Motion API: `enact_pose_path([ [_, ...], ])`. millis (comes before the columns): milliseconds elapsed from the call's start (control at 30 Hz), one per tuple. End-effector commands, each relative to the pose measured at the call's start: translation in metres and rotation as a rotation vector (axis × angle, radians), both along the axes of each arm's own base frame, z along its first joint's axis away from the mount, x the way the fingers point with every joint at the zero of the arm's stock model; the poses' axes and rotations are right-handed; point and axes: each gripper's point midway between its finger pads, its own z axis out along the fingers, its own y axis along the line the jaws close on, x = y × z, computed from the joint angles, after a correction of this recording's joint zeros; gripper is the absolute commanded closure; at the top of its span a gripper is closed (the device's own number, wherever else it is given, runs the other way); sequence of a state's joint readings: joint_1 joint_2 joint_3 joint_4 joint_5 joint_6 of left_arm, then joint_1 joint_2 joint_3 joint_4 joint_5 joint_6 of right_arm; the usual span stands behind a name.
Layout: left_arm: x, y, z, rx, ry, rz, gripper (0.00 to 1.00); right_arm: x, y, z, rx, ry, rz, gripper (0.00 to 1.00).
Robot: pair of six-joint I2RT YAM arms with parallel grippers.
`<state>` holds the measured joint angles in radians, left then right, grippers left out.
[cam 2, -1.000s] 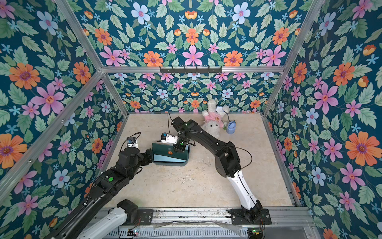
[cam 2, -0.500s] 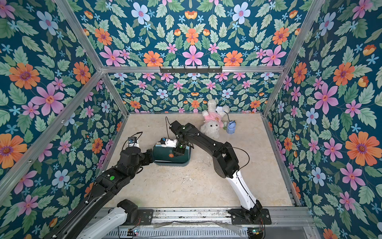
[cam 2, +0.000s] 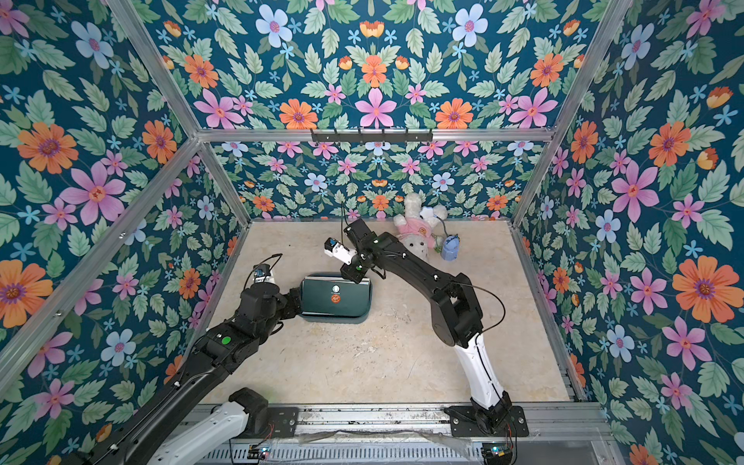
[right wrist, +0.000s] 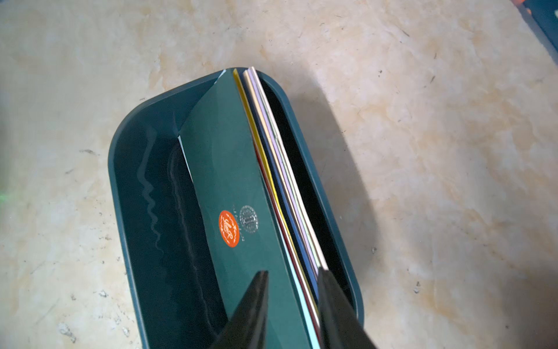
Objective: Put the sealed envelopes into the storage box
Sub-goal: Place the envelope in the storage box, then reset both arms
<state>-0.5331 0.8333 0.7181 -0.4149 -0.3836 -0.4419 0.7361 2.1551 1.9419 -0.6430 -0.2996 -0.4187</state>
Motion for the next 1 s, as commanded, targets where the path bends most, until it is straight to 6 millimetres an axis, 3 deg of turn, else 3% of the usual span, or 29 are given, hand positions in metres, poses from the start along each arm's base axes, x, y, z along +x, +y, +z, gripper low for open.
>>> enact_pose_path([
  [0, 0.018, 0.006, 0.011, -0.007, -0.088, 0.082, 0.12, 0.021, 0.000, 0.049, 0.281, 0.000, -0.178, 0.71],
  [100, 0.027, 0.042, 0.015, 0.061, -0.162, 0.324, 0.08, 0.022, -0.041, 0.078, 0.443, -0.102, -0.336, 0.64],
  [167, 0.034, 0.048, 0.017, 0.107, -0.238, 0.354, 0.06, 0.016, -0.080, 0.088, 0.501, -0.200, -0.451, 0.60],
  [200, 0.038, 0.047, 0.018, 0.121, -0.281, 0.347, 0.04, 0.012, -0.100, 0.102, 0.538, -0.251, -0.497, 0.58],
  [233, 0.041, 0.047, 0.014, 0.152, -0.312, 0.338, 0.02, 0.009, -0.124, 0.102, 0.556, -0.281, -0.571, 0.55],
  [333, 0.047, 0.051, 0.000, 0.287, -0.324, 0.310, 0.01, -0.002, -0.200, 0.085, 0.589, -0.345, -0.787, 0.49],
  [400, 0.055, 0.043, -0.016, 0.371, -0.287, 0.207, 0.02, -0.015, -0.253, 0.071, 0.579, -0.423, -0.939, 0.41],
  [467, 0.057, 0.056, -0.033, 0.423, -0.258, 0.256, 0.02, -0.030, -0.301, 0.054, 0.519, -0.498, -1.082, 0.35],
  [567, 0.061, 0.071, -0.057, 0.412, -0.260, 0.268, 0.02, -0.043, -0.355, 0.035, 0.463, -0.534, -1.238, 0.30],
  [667, 0.068, 0.084, -0.075, 0.362, -0.271, 0.248, 0.02, -0.050, -0.394, 0.019, 0.428, -0.559, -1.349, 0.30],
  [767, 0.086, 0.083, -0.086, 0.338, -0.235, 0.185, 0.03, -0.049, -0.411, 0.013, 0.433, -0.605, -1.391, 0.30],
  [833, 0.092, 0.081, -0.081, 0.331, -0.282, 0.153, 0.04, -0.046, -0.417, 0.006, 0.430, -0.632, -1.398, 0.30],
  [967, 0.100, 0.086, -0.078, 0.286, -0.322, 0.122, 0.07, -0.035, -0.447, -0.016, 0.417, -0.611, -1.500, 0.31],
])
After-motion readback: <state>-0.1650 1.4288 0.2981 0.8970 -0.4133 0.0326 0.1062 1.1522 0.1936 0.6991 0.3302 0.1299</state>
